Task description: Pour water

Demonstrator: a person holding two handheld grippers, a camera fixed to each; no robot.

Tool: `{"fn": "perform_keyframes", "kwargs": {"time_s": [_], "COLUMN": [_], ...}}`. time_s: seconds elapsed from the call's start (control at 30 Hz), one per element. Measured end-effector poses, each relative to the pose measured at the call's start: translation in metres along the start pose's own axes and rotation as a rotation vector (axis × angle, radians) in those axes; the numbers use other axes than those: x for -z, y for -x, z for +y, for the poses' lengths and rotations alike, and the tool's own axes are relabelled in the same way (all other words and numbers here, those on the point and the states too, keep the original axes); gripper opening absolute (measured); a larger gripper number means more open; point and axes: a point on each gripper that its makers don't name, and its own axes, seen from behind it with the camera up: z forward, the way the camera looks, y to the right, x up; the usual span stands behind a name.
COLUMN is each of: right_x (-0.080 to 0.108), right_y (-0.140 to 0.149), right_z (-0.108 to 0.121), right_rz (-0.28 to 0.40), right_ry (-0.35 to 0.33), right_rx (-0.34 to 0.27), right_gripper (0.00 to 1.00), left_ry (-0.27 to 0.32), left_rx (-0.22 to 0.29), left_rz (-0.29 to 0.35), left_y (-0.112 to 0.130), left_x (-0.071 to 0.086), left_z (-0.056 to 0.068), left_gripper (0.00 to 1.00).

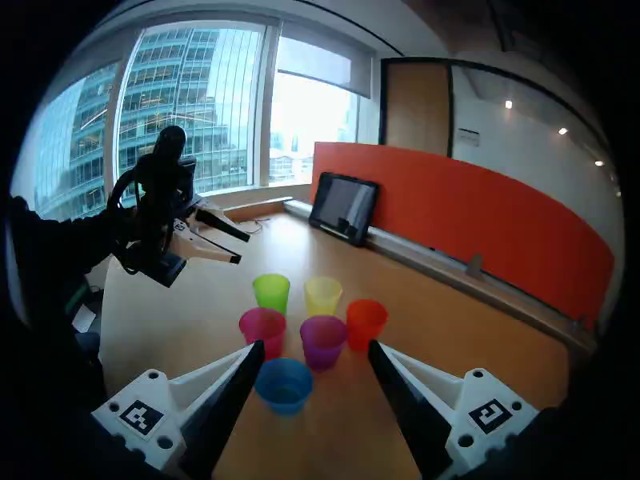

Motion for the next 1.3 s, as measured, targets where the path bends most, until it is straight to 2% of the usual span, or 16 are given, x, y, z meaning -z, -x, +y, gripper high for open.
{"fn": "perform_keyframes", "kwargs": {"time_s": [0.27,0.73,1.3], "right_x": [-0.013,-0.03,-0.051], "right_y": [0.023,0.065,0.1], "right_z": [-0.006,-0.018,-0.034], "right_rz": [-0.045,-0.127,-0.193], "right_ry": [-0.03,-0.074,-0.107], "right_rx": [-0.007,-0.002,0.012], "right_gripper": [1.0,1.0,1.0], "left_ry": [0.03,0.043,0.067], "left_rx": [-0.002,-0.025,-0.04], "left_rz": [-0.064,-0.153,-0.193], "left_y": [0.026,0.058,0.07], "left_x": [-0.016,-0.035,-0.065], "left_z": [0.004,0.001,0.001], "left_gripper": [0.97,0.97,0.97]}}
